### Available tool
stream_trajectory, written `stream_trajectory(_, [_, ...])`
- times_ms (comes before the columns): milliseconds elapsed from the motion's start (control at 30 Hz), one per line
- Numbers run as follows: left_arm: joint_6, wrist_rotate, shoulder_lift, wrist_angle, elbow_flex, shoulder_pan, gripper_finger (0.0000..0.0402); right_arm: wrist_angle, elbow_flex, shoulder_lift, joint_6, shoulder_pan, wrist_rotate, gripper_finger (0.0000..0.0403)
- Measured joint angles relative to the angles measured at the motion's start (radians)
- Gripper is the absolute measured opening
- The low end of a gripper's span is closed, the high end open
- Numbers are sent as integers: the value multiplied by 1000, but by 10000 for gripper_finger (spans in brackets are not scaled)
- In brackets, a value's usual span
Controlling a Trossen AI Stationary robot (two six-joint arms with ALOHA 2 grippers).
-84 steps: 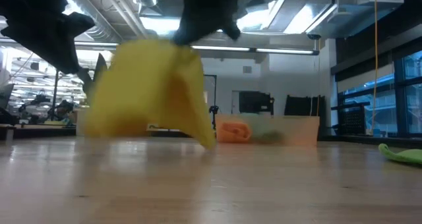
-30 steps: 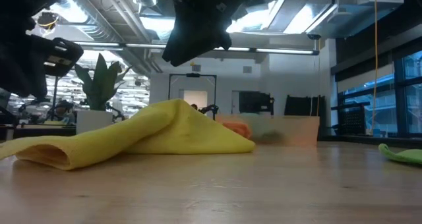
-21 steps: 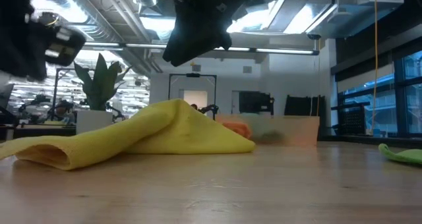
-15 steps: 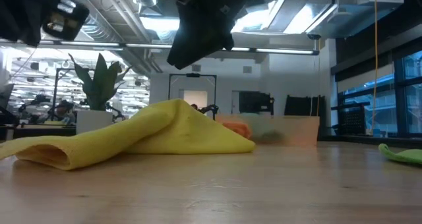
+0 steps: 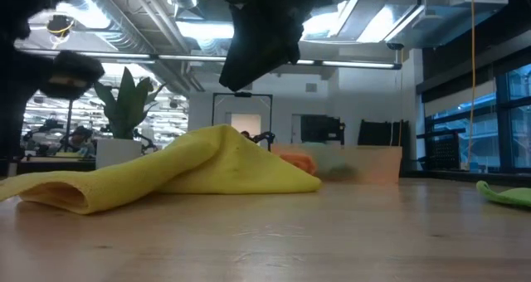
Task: Roll microfiber towels into tight, uniform cylinder then place into a basket
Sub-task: Roll the yellow microfiber towel
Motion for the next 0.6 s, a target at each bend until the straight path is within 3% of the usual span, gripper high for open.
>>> stream_trajectory(200, [-21, 7, 60, 78, 0, -1, 55, 0, 0, 0, 0, 1, 0, 124])
stream_trajectory(400, [156, 31, 83, 122, 0, -12, 55, 0, 0, 0, 0, 1, 0, 124])
stream_trajectory(600, [322, -123, 104, 163, 0, -37, 55, 0, 0, 0, 0, 1, 0, 124])
